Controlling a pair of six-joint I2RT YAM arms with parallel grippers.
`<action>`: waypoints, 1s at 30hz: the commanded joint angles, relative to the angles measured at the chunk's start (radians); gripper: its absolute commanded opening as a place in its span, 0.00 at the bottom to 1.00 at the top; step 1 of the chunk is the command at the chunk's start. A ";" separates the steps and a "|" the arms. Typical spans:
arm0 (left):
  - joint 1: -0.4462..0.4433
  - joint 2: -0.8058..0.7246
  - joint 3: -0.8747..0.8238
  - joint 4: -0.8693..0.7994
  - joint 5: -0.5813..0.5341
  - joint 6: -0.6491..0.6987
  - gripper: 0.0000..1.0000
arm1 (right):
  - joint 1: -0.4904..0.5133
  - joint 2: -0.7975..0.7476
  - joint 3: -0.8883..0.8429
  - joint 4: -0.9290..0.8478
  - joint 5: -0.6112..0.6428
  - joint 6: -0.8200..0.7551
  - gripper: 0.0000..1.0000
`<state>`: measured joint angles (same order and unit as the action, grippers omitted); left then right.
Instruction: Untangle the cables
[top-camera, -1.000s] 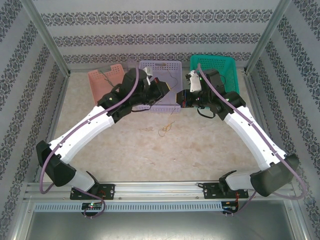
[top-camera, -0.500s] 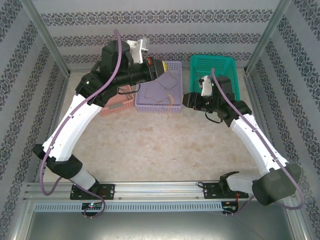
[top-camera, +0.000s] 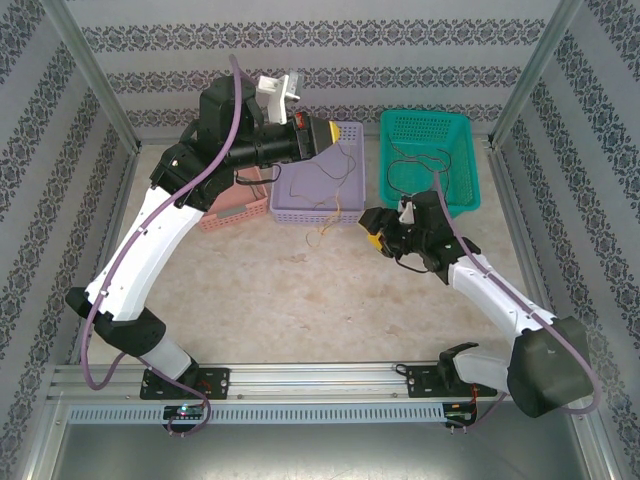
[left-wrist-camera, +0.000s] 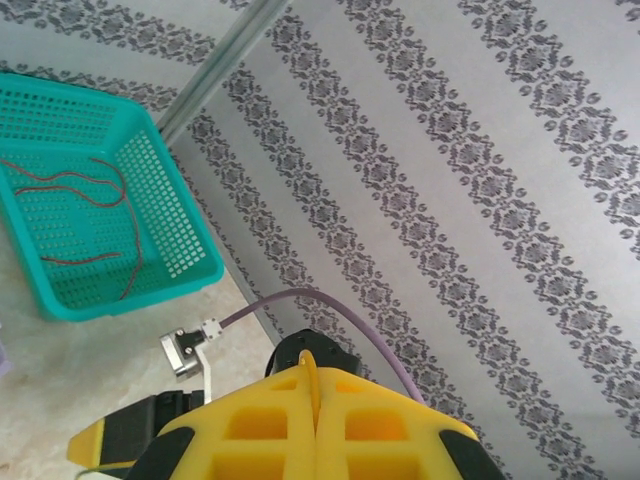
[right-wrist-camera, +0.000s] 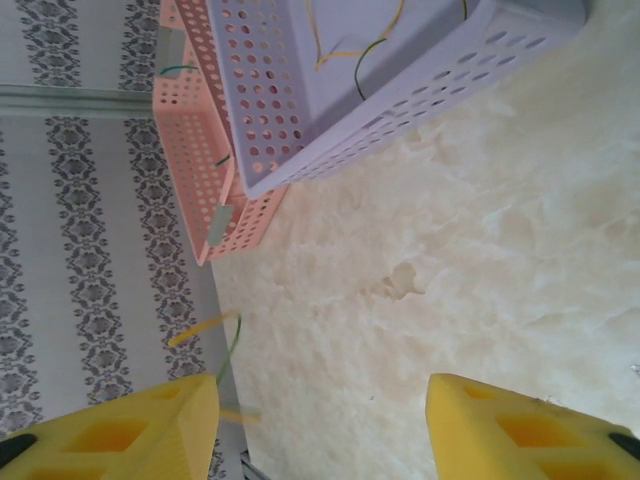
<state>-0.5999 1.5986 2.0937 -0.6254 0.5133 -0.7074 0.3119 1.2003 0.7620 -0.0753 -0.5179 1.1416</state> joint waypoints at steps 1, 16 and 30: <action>0.012 0.007 0.002 0.064 0.097 0.013 0.00 | 0.002 -0.017 -0.016 0.127 -0.026 0.098 0.63; 0.015 0.004 -0.054 0.109 0.184 -0.022 0.00 | 0.086 0.109 0.051 0.286 -0.114 0.191 0.68; 0.014 -0.022 -0.088 0.144 0.214 -0.060 0.00 | 0.129 0.215 0.110 0.297 -0.142 0.095 0.68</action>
<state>-0.5999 1.6089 2.0106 -0.5369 0.7044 -0.7498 0.4168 1.3956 0.8165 0.1768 -0.6369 1.2686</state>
